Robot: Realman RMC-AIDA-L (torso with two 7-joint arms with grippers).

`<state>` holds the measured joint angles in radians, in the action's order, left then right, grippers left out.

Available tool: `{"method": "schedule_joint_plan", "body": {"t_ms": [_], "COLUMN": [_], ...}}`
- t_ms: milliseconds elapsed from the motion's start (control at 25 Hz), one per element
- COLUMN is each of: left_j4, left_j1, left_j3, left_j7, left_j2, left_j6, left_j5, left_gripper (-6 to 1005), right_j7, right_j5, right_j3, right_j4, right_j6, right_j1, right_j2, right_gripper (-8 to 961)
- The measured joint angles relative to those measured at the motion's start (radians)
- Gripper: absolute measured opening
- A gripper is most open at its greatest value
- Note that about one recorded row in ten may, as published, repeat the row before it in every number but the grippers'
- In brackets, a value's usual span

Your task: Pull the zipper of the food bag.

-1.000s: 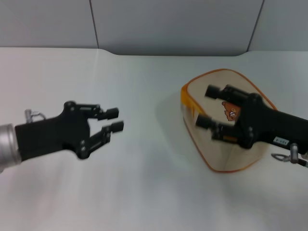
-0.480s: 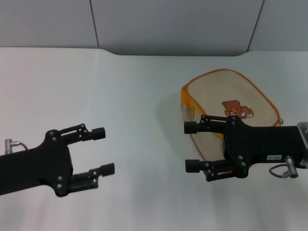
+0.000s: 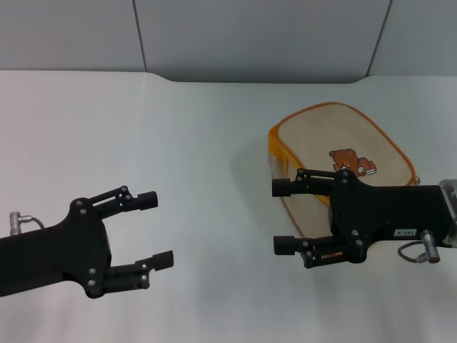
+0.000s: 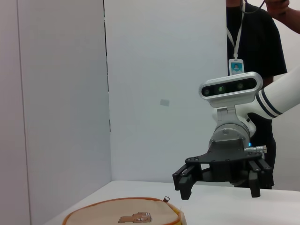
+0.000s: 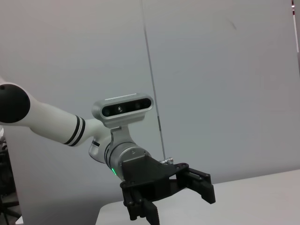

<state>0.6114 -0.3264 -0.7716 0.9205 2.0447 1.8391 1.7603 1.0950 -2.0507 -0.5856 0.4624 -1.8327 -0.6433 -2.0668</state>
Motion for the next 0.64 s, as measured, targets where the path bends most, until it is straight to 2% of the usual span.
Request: {"method": "schedule_joint_plan", "body": {"t_ms": [640], "left_j4": [-0.031], "left_j1": [0.010], "left_j3": [0.016], "left_j7": [-0.047], "left_j2": [0.011], "left_j6": [-0.012], "left_j5": [-0.002], "left_gripper": [818], "right_j7": [-0.010], "right_j5": [-0.002], "right_j3": [0.000], "right_j4": [0.001], "right_j6": [0.012], "right_j1": [0.000], "right_j2": [-0.003], "right_gripper": [846]}}
